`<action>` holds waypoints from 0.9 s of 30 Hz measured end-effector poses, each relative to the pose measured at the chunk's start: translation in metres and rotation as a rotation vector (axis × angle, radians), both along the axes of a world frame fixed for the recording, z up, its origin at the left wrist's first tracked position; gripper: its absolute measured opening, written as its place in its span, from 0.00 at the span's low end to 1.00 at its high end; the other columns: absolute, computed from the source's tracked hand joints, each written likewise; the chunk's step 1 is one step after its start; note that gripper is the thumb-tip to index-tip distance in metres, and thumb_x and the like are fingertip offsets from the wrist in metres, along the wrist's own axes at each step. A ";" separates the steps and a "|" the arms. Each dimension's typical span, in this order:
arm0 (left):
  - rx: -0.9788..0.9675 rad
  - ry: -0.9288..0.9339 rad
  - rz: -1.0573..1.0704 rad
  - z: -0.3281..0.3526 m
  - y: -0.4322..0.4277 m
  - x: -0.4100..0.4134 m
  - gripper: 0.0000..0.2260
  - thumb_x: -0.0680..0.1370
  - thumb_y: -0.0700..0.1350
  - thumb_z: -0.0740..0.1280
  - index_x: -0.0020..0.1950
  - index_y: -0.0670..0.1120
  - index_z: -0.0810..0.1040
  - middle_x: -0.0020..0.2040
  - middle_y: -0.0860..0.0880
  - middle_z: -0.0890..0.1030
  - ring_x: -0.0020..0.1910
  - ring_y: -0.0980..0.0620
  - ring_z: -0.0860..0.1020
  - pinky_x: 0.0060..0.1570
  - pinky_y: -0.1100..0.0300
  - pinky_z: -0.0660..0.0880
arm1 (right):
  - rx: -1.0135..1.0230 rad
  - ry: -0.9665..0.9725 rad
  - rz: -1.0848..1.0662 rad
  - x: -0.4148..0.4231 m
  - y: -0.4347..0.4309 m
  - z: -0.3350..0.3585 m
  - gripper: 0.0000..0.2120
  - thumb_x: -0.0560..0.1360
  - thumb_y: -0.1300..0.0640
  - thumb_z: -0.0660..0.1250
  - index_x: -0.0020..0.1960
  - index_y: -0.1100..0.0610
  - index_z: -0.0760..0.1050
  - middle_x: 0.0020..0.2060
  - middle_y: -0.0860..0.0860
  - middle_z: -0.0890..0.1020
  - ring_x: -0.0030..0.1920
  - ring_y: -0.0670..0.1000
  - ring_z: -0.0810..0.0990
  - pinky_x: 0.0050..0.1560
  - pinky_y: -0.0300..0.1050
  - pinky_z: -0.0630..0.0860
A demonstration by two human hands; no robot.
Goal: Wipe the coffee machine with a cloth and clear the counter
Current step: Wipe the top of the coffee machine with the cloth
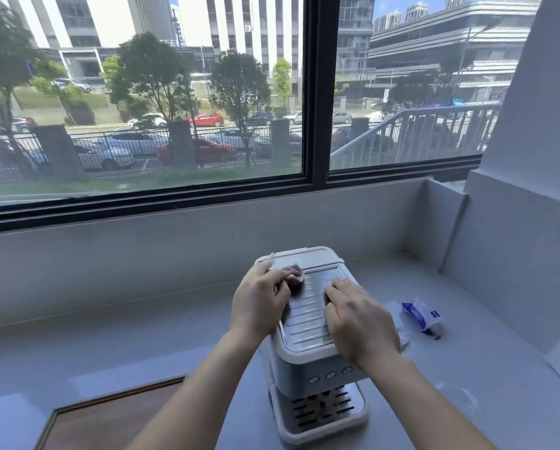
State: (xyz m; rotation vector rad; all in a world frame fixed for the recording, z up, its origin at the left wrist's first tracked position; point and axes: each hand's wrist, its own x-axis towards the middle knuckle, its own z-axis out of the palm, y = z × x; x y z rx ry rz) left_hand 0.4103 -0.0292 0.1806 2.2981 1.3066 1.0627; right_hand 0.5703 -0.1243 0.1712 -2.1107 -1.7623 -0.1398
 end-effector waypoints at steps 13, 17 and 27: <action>0.063 -0.108 -0.154 -0.014 -0.057 -0.018 0.09 0.74 0.41 0.69 0.49 0.54 0.84 0.52 0.60 0.81 0.60 0.55 0.77 0.53 0.61 0.74 | 0.049 0.055 -0.036 -0.001 0.001 0.000 0.18 0.81 0.50 0.54 0.67 0.50 0.75 0.71 0.48 0.73 0.73 0.48 0.67 0.71 0.42 0.62; 0.217 -0.129 -0.209 -0.031 -0.104 -0.026 0.07 0.75 0.45 0.66 0.49 0.54 0.81 0.55 0.59 0.80 0.67 0.53 0.75 0.61 0.58 0.74 | 0.106 0.093 -0.024 0.001 0.003 -0.002 0.16 0.82 0.51 0.53 0.61 0.51 0.77 0.66 0.48 0.77 0.69 0.49 0.71 0.66 0.45 0.69; 0.135 0.120 0.062 -0.009 -0.110 0.018 0.10 0.76 0.49 0.60 0.48 0.53 0.82 0.43 0.53 0.78 0.45 0.49 0.77 0.39 0.55 0.74 | 0.092 0.414 0.023 0.013 0.002 0.004 0.18 0.81 0.46 0.53 0.65 0.45 0.75 0.65 0.41 0.78 0.66 0.44 0.71 0.56 0.41 0.66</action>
